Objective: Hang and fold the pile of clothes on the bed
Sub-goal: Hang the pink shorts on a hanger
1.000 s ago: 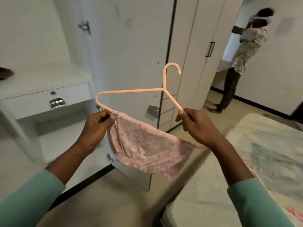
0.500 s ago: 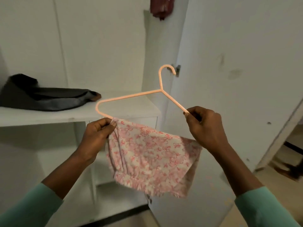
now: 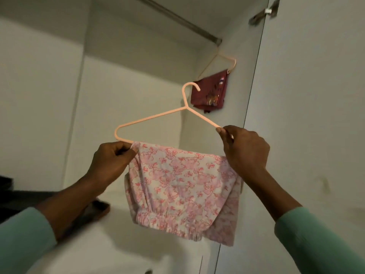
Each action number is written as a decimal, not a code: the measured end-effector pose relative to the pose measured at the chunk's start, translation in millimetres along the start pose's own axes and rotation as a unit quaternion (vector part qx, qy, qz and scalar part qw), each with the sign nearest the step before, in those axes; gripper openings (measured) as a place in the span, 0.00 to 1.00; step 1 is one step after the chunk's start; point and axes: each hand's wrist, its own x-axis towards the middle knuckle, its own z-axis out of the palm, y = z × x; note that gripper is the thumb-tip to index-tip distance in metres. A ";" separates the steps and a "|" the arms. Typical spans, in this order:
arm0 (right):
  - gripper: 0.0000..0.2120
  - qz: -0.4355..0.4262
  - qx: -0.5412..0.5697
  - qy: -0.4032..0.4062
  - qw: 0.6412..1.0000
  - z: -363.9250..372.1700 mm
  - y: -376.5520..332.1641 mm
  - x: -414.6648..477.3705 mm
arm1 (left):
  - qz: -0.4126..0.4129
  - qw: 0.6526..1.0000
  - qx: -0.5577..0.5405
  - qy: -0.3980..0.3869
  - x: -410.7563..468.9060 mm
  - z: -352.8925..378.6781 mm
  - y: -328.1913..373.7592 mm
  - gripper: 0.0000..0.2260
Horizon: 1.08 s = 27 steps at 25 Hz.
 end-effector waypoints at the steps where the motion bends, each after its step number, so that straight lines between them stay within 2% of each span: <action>1: 0.22 0.005 -0.023 -0.010 1.000 8.1 1.5 27.7 | -0.006 1.000 0.008 0.020 25.5 10.0 4.4 0.02; 3: 0.22 0.006 -0.060 -0.018 0.998 24.2 6.8 79.5 | -0.002 0.996 0.042 0.073 64.9 33.9 11.7 0.08; 5: 0.19 -0.014 -0.090 0.000 0.996 42.0 13.7 128.4 | 0.084 0.987 0.096 0.094 93.3 65.6 13.5 0.15; 7: 0.17 -0.037 -0.100 0.011 0.994 57.6 15.3 168.8 | 0.172 0.977 0.114 0.043 113.7 103.1 17.6 0.16; 9: 0.17 -0.062 -0.110 0.019 0.992 75.5 11.1 210.0 | 0.217 0.969 0.114 -0.025 137.1 144.4 22.8 0.17; 12: 0.17 -0.095 -0.153 0.030 0.983 95.0 5.2 275.3 | 0.274 0.954 0.100 -0.070 189.0 196.5 45.9 0.21; 17: 0.18 -0.080 -0.207 0.049 0.974 117.4 6.7 361.0 | 0.331 0.941 0.026 -0.066 261.5 257.8 61.6 0.21; 24: 0.16 -0.044 -0.160 0.041 0.985 155.4 16.2 436.7 | 0.357 0.922 0.094 -0.120 327.7 300.1 63.1 0.31; 27: 0.15 -0.050 -0.152 0.066 0.985 163.7 14.6 453.1 | 0.354 0.917 0.120 -0.143 354.2 306.1 64.9 0.34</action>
